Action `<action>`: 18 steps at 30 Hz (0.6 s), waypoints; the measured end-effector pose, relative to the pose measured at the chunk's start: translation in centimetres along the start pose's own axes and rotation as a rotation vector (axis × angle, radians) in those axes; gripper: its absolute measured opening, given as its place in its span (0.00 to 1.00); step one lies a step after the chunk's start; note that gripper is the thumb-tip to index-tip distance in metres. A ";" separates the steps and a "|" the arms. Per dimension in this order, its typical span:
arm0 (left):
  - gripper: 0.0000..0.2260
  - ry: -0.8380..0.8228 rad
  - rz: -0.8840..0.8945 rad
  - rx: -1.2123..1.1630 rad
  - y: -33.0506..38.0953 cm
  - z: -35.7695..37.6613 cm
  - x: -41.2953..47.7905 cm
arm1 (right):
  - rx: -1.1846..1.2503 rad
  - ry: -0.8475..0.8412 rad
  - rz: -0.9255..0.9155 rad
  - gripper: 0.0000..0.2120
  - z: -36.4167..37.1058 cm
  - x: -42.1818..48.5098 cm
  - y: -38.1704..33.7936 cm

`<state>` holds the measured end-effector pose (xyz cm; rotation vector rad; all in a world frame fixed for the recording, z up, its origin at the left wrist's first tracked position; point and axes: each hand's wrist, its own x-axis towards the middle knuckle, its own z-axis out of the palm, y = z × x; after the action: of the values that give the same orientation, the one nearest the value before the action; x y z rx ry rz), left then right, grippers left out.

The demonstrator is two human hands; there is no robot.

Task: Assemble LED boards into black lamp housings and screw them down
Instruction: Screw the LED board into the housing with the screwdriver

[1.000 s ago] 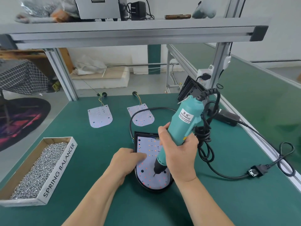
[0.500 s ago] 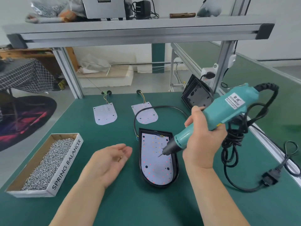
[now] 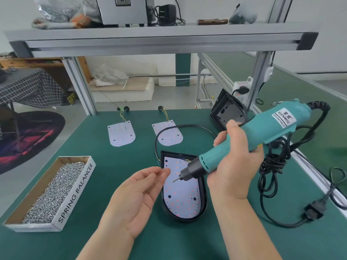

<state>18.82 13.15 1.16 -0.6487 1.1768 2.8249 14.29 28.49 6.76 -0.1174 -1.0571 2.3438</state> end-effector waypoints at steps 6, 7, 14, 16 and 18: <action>0.16 -0.098 -0.026 0.002 0.1 0.0 -0.3 | 0.014 -0.004 0.012 0.13 0.1 -0.1 -0.1; 0.18 -0.095 -0.017 0.010 0.0 0.0 -0.3 | 0.013 -0.007 0.013 0.13 0.2 -0.2 0.0; 0.08 -0.012 0.011 0.039 -0.8 0.2 -0.7 | 0.004 -0.004 0.006 0.15 0.1 -0.3 -0.1; 0.06 0.014 0.028 0.068 -0.9 0.4 -0.8 | 0.008 0.001 0.024 0.13 0.0 -0.3 -0.1; 0.05 0.040 0.056 0.103 -1.0 0.6 -0.8 | 0.012 0.006 0.052 0.11 -0.2 -0.2 0.0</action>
<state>19.52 14.39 1.21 -0.6798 1.3570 2.7858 14.55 28.50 6.60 -0.1483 -1.0487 2.3945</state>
